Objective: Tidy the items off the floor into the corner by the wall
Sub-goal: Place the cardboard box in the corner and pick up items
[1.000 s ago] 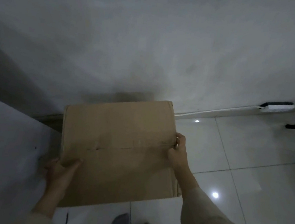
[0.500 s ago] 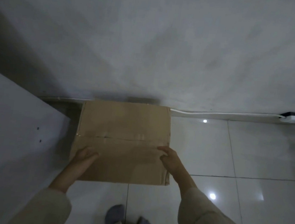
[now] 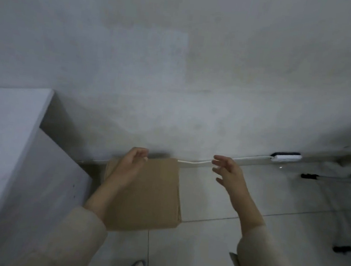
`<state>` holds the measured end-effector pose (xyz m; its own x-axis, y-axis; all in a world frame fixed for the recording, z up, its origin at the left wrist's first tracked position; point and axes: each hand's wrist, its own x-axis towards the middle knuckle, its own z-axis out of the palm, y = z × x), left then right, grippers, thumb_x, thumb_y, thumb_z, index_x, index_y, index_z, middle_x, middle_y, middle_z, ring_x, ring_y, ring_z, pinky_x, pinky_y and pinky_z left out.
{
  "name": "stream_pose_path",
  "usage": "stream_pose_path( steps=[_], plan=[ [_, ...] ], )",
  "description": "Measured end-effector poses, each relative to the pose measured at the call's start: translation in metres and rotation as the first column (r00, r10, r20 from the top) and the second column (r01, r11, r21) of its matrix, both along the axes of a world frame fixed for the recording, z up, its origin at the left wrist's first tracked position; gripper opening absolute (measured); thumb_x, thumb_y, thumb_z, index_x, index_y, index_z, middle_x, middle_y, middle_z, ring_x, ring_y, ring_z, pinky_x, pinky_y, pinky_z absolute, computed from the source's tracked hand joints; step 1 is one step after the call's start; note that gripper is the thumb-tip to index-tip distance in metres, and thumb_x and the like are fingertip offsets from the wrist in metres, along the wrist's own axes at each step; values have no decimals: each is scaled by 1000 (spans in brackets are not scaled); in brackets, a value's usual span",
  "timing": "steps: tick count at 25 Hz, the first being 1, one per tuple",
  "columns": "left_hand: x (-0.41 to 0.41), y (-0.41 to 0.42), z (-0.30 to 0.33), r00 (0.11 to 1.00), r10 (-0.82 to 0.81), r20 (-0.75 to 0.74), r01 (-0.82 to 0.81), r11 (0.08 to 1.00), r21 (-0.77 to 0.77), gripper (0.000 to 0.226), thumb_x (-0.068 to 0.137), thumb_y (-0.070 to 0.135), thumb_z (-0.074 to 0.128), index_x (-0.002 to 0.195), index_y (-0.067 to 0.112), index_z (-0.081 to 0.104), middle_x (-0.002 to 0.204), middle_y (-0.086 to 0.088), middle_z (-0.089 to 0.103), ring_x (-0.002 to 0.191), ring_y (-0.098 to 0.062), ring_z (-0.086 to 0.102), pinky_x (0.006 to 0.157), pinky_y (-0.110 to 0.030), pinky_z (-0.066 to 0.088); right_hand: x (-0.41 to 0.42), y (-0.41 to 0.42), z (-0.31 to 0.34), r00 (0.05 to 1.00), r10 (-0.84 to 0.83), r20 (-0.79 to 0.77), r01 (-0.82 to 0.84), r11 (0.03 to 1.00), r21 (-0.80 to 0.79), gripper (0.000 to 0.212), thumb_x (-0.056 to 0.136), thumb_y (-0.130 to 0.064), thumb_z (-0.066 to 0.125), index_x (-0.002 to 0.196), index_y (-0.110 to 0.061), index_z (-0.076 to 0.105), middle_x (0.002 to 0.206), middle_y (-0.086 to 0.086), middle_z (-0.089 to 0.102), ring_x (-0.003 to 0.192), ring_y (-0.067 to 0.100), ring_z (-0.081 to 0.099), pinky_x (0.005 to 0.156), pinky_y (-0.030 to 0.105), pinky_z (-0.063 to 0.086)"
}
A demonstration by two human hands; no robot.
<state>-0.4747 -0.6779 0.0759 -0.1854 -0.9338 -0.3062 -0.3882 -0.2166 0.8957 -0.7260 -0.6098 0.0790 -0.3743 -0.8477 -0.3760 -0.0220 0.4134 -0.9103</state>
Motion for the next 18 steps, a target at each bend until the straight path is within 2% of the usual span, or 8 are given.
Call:
stream_pose_path(
  steps=[4,5,7,9,12,16,18],
  plan=[
    [-42,29,83,967,-253,-12,247,953,-176,20,92,9,48,110,14,55,107,-3,60,100,-18,55,75,-13,45,-22,74,91,976,-214,-43,205,968,-147,33,88,2,41,100,-25,56,99,-5,62,89,15,57,71,26,41],
    [-54,38,97,946,-323,-6,315,926,-208,18,92,8,49,105,17,56,104,-3,61,98,-19,56,73,-12,44,-24,97,108,966,-249,-64,236,958,-163,33,88,2,41,101,-24,56,99,-4,62,88,14,57,70,26,41],
    [-76,61,121,889,-457,5,443,858,-260,20,92,8,49,97,26,56,102,-3,62,96,-19,57,76,-17,43,-23,147,132,940,-321,-114,298,937,-182,31,89,1,41,104,-21,56,102,-2,61,87,12,56,69,24,41],
    [-94,92,141,792,-610,33,591,751,-295,19,92,8,48,100,23,57,103,-2,63,92,-12,57,77,-16,42,-14,204,151,884,-440,-158,407,891,-203,29,88,1,42,103,-19,56,103,1,60,87,13,55,68,20,41],
    [-105,139,162,609,-787,101,763,546,-346,19,92,7,47,105,18,57,102,2,62,88,-1,55,71,-4,40,19,288,167,768,-619,-166,587,783,-206,28,88,-1,44,106,-17,58,103,0,60,92,15,54,69,19,41],
    [-113,220,165,370,-917,151,888,301,-348,21,90,4,47,106,12,59,102,-2,62,90,-15,56,71,-7,38,90,410,171,606,-784,-137,763,621,-180,30,89,-2,44,116,-8,56,106,3,59,95,15,54,73,16,41],
    [-116,269,160,240,-955,175,926,171,-337,21,90,3,47,105,13,59,101,-3,62,91,-17,55,70,-8,37,128,471,167,468,-874,-128,857,485,-173,30,89,-2,43,115,-8,57,108,5,60,93,12,55,73,14,42]
  ],
)
